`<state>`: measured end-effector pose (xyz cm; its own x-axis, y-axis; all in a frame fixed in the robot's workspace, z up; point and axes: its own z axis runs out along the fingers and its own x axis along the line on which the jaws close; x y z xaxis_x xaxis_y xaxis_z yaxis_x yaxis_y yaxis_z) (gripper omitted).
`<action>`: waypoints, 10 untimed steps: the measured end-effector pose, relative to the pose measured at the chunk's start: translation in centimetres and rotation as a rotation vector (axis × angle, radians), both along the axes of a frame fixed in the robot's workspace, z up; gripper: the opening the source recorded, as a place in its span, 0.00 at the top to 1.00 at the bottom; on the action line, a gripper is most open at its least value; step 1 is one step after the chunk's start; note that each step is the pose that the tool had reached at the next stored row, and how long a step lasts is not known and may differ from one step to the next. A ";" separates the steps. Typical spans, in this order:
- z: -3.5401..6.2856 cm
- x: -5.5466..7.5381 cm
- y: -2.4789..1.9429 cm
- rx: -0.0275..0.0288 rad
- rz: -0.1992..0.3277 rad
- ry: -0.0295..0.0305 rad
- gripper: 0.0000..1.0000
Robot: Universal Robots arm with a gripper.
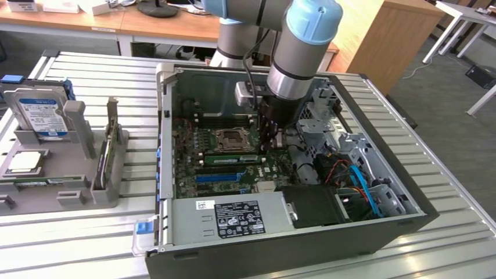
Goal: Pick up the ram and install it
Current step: 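Press down the ram until it locks into place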
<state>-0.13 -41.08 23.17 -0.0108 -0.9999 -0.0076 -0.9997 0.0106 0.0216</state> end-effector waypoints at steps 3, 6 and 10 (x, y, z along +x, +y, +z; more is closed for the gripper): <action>-0.01 0.0 0.05 -0.0001 0.000 0.0000 0.89; -0.15 0.0 0.06 -0.0002 0.000 0.0000 0.89; -0.16 0.0 0.05 -0.0005 0.000 0.0001 0.89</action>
